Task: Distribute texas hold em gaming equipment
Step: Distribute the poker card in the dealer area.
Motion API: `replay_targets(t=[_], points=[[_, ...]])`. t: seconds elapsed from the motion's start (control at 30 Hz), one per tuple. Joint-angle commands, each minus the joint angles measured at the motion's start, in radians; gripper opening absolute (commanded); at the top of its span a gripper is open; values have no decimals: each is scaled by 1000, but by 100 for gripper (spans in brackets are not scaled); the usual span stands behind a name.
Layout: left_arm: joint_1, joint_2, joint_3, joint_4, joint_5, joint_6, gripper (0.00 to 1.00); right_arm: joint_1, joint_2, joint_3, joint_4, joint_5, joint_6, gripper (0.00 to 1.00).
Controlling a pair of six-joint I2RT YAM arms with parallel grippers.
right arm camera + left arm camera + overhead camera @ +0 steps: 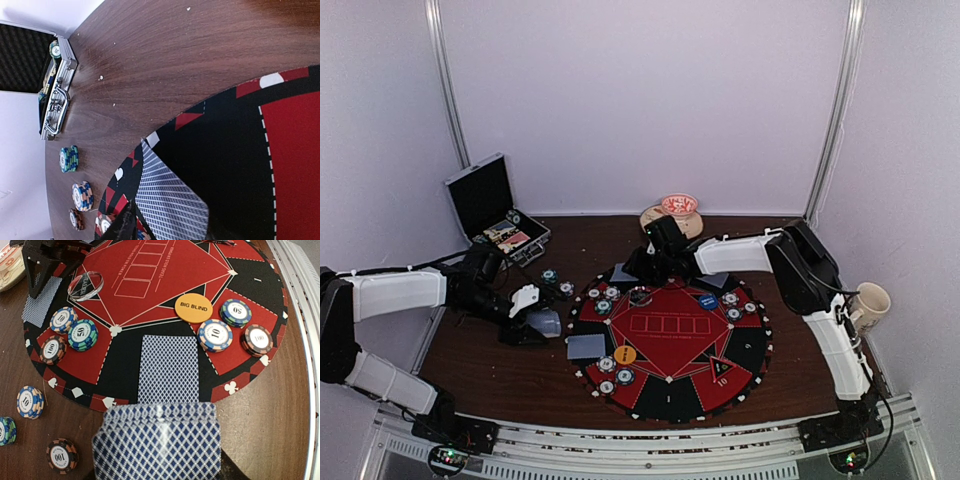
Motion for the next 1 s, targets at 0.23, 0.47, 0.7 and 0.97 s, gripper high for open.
replay_targets(t=[0.23,0.47,0.7,0.97], points=[[4,3,0,28,16,12,52,4,12,-25,108,-75,52,21],[4,4,2,28,17,14,52,3,-27,-88,171,-83,76,0],[5,3,2,28,17,13,52,1,-12,-121,301,-110,155,0],[4,5,0,28,17,13,52,2,69,-18,303,-106,196,0]])
